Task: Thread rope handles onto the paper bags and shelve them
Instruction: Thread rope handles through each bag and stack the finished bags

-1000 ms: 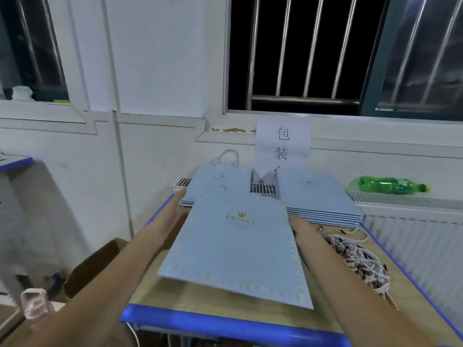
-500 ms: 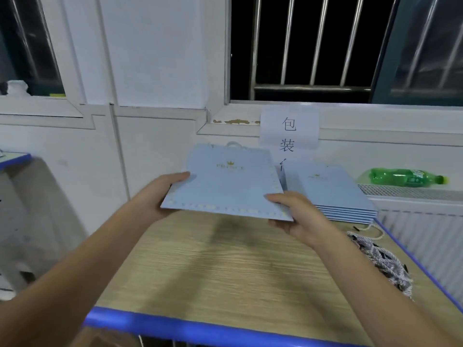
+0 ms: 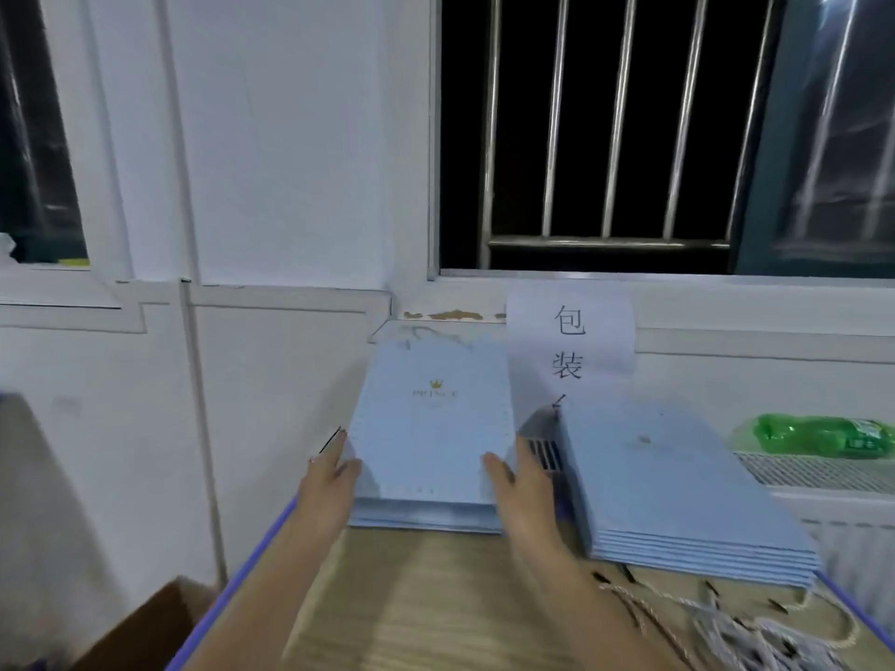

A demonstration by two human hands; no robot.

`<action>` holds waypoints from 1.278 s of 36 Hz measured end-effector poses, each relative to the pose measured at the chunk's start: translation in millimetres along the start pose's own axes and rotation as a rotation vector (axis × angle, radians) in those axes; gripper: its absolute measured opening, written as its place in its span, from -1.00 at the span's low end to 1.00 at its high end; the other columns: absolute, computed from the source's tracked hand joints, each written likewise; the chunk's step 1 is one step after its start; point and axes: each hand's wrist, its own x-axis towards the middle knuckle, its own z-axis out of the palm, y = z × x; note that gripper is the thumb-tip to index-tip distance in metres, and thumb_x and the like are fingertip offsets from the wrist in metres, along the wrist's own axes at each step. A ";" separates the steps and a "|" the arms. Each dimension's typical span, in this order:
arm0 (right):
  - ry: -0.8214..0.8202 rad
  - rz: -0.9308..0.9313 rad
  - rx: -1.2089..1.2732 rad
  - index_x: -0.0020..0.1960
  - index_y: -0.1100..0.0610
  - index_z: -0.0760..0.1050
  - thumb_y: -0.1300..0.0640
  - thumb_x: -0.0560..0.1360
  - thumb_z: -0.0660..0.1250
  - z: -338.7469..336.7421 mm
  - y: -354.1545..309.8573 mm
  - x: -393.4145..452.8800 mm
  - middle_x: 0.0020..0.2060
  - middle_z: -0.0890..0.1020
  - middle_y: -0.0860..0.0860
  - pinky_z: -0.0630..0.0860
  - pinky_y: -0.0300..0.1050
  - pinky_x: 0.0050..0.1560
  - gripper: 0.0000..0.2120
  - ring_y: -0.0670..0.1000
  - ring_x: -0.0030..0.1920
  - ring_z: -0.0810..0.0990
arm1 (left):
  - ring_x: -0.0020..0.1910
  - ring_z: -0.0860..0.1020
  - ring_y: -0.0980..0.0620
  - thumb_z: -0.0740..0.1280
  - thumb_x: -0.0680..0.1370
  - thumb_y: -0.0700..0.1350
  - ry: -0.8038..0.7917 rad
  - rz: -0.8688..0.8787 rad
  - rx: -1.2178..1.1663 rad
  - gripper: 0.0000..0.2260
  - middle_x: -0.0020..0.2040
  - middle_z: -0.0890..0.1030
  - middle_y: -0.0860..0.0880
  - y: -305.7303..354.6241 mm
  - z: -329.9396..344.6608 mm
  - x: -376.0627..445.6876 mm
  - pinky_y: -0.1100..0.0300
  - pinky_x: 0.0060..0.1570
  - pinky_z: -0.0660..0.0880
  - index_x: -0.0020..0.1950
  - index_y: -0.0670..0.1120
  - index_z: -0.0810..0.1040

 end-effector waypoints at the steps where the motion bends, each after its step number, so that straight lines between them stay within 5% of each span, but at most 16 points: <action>1: -0.032 0.043 -0.127 0.33 0.20 0.36 0.04 0.59 0.22 7.0 12.2 -1.2 0.25 0.44 0.12 0.32 -0.11 0.18 -0.62 0.13 0.30 0.35 | -0.13 0.51 0.12 0.15 0.60 -0.32 -0.023 0.011 0.107 -0.69 -0.08 0.52 0.07 -18.7 1.5 0.7 0.41 -0.17 0.36 0.25 0.00 0.46; 4: -0.129 0.123 -0.328 0.46 0.18 0.19 -0.11 0.58 0.15 16.1 28.3 -1.8 0.42 0.24 0.13 0.25 -0.02 0.35 -0.44 0.13 0.41 0.19 | 0.25 0.51 -0.08 0.22 0.61 -0.18 -0.120 -0.076 0.272 -0.76 0.20 0.57 -0.08 -44.5 1.8 5.0 0.20 0.13 0.39 0.27 -0.09 0.50; 8: -0.250 0.108 -0.286 0.54 0.14 -0.04 -0.11 0.51 0.25 13.2 24.5 -2.5 0.49 0.18 0.04 0.16 0.07 0.43 -0.24 0.09 0.46 0.19 | 0.51 0.14 0.03 0.37 0.53 -0.15 -0.251 -0.164 0.197 -0.42 0.52 0.15 -0.01 -40.8 -3.0 4.6 0.17 0.40 0.11 0.50 -0.09 0.22; 12: -0.387 0.014 -0.243 0.49 -0.03 -0.07 -0.10 0.36 0.45 -0.5 22.5 -9.1 0.31 0.27 -0.19 0.24 -0.07 0.34 -0.09 -0.06 0.35 0.26 | 0.47 0.21 0.06 0.51 0.37 0.05 -0.335 -0.203 0.134 -0.20 0.47 0.24 0.09 -33.9 -14.9 0.5 0.15 0.43 0.17 0.52 -0.01 0.20; 15: -0.373 -0.030 -0.296 0.45 -0.04 0.01 -0.23 0.28 0.48 0.1 29.3 -8.1 0.39 0.32 -0.14 0.29 0.06 0.36 -0.06 -0.02 0.39 0.30 | 0.41 0.29 0.08 0.44 0.47 -0.07 -0.321 -0.150 0.215 -0.36 0.44 0.31 0.05 -29.7 -14.7 -2.6 0.36 0.28 0.21 0.49 -0.08 0.26; 18: -0.339 -0.040 -0.299 0.44 -0.02 0.05 -0.27 0.31 0.44 2.0 28.2 -10.1 0.39 0.34 -0.10 0.34 0.09 0.34 -0.11 0.00 0.37 0.34 | 0.19 0.38 0.13 0.41 0.49 -0.13 -0.267 -0.095 0.231 -0.54 0.14 0.43 0.17 -25.8 -11.9 -5.8 0.62 -0.14 0.25 0.35 -0.03 0.36; 22: -0.333 -0.019 -0.364 0.49 0.03 -0.02 -0.31 0.33 0.40 2.5 26.6 -9.4 0.45 0.28 -0.07 0.33 0.06 0.35 -0.04 0.05 0.40 0.30 | 0.11 0.39 0.21 0.40 0.50 -0.09 -0.245 -0.057 0.256 -0.54 0.05 0.39 0.25 -23.4 -11.7 -7.3 0.49 -0.07 0.27 0.36 0.02 0.35; 26: -0.357 -0.028 -0.438 0.53 0.09 -0.16 -0.37 0.34 0.34 3.7 25.5 -9.7 0.51 0.16 -0.04 0.23 0.06 0.42 0.04 0.05 0.47 0.20 | -0.17 0.34 0.48 0.38 0.52 -0.12 -0.263 -0.004 0.270 -0.63 -0.08 0.35 0.40 -24.3 -7.8 -6.9 0.64 -0.21 0.30 -0.03 0.29 0.26; 29: -0.372 -0.021 -0.396 0.53 0.06 -0.20 -0.33 0.37 0.34 1.1 22.6 -11.4 0.51 0.13 -0.06 0.17 0.01 0.43 0.02 0.05 0.48 0.15 | -0.20 0.38 0.50 0.39 0.51 -0.12 -0.268 -0.014 0.284 -0.62 -0.26 0.47 0.50 -28.1 -9.9 -5.0 0.64 -0.19 0.31 -0.06 0.30 0.25; 31: -0.378 -0.001 -0.388 0.54 0.08 -0.22 -0.29 0.39 0.35 -0.2 22.5 -10.9 0.51 0.13 -0.04 0.17 0.01 0.43 0.03 0.07 0.49 0.14 | -0.08 0.46 0.44 0.43 0.47 -0.08 -0.283 -0.019 0.306 -0.63 -0.13 0.48 0.47 -32.7 -12.7 -4.2 0.60 -0.12 0.33 0.06 0.27 0.33; 35: -0.382 0.010 -0.389 0.52 0.06 -0.09 -0.26 0.38 0.39 -2.0 21.1 -7.2 0.46 0.24 -0.04 0.30 -0.01 0.37 -0.05 0.07 0.43 0.25 | 0.18 0.35 0.22 0.49 0.41 -0.01 -0.317 0.009 0.399 -0.34 0.17 0.37 0.26 -37.2 -14.8 -3.6 0.38 0.13 0.27 0.43 0.05 0.26; 41: -0.398 -0.001 -0.455 0.52 0.06 -0.03 -0.32 0.37 0.35 -2.1 21.0 -3.8 0.45 0.29 -0.03 0.35 0.05 0.34 -0.06 0.10 0.40 0.30 | 0.27 0.39 0.05 0.48 0.41 0.05 -0.269 0.004 0.504 -0.31 0.27 0.44 0.07 -42.8 -14.5 -0.6 0.29 0.15 0.32 0.47 -0.01 0.27; 46: -0.386 0.001 -0.496 0.52 0.11 -0.01 -0.33 0.37 0.32 1.4 22.6 -1.6 0.40 0.36 0.04 0.40 0.09 0.30 -0.06 0.13 0.36 0.36 | 0.14 0.40 0.10 0.48 0.42 0.02 -0.216 0.000 0.504 -0.36 0.19 0.45 0.07 -41.8 -12.4 -0.9 0.36 0.01 0.26 0.44 -0.04 0.32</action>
